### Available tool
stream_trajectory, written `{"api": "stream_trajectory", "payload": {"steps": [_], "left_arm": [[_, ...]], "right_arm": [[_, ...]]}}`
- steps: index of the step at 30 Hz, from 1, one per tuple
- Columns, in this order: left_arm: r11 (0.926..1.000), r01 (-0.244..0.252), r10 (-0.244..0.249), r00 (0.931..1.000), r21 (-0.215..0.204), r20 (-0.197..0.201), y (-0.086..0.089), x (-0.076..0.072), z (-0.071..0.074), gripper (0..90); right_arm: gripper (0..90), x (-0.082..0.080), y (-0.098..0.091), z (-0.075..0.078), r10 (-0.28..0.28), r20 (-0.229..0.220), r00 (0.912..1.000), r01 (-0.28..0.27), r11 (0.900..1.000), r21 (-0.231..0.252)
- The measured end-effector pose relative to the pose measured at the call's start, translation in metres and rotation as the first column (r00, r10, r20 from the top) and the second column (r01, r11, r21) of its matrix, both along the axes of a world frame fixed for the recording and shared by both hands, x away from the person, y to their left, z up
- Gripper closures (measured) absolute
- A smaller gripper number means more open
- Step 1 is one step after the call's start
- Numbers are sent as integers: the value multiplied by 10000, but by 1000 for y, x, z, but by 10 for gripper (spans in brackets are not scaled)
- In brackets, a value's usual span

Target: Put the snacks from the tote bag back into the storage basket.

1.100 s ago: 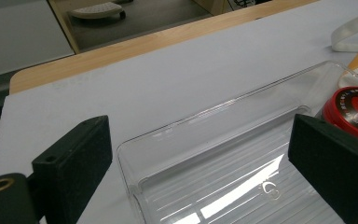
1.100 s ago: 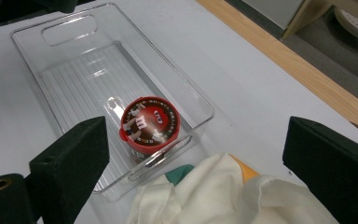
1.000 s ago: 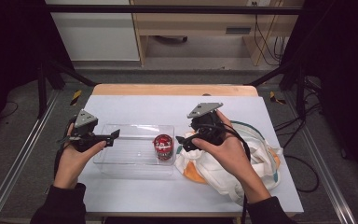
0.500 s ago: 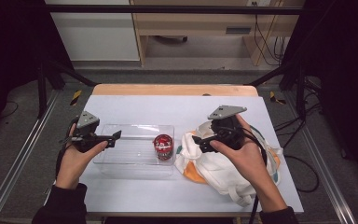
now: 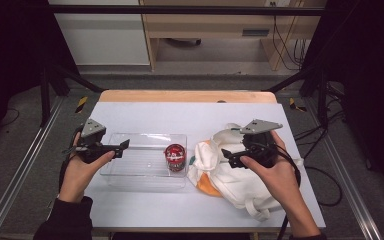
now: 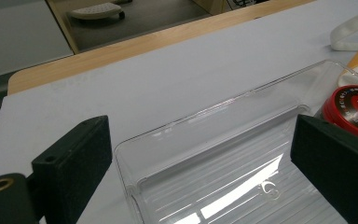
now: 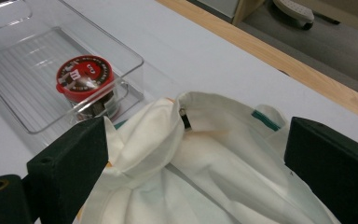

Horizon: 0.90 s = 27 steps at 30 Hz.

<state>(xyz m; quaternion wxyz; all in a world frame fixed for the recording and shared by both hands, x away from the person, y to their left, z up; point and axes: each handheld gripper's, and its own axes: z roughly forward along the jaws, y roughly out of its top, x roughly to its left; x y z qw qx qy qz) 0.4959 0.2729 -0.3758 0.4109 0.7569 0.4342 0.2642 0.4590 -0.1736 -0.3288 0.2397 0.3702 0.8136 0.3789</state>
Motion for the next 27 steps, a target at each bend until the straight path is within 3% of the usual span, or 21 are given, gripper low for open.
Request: {"api": "stream_trajectory", "payload": {"steps": [12, 27], "left_arm": [[10000, 29, -29, 10000, 27, -16, -1, 0, 0, 54], [10000, 50, -49, 10000, 32, -49, -1, 1, -3, 52]], "right_arm": [[67, -11, -33, -18, -826, -113, 9965, 829, 9962, 273], [61, -23, -64, -38, -1471, -133, 9890, 1475, 9881, 432]]}}
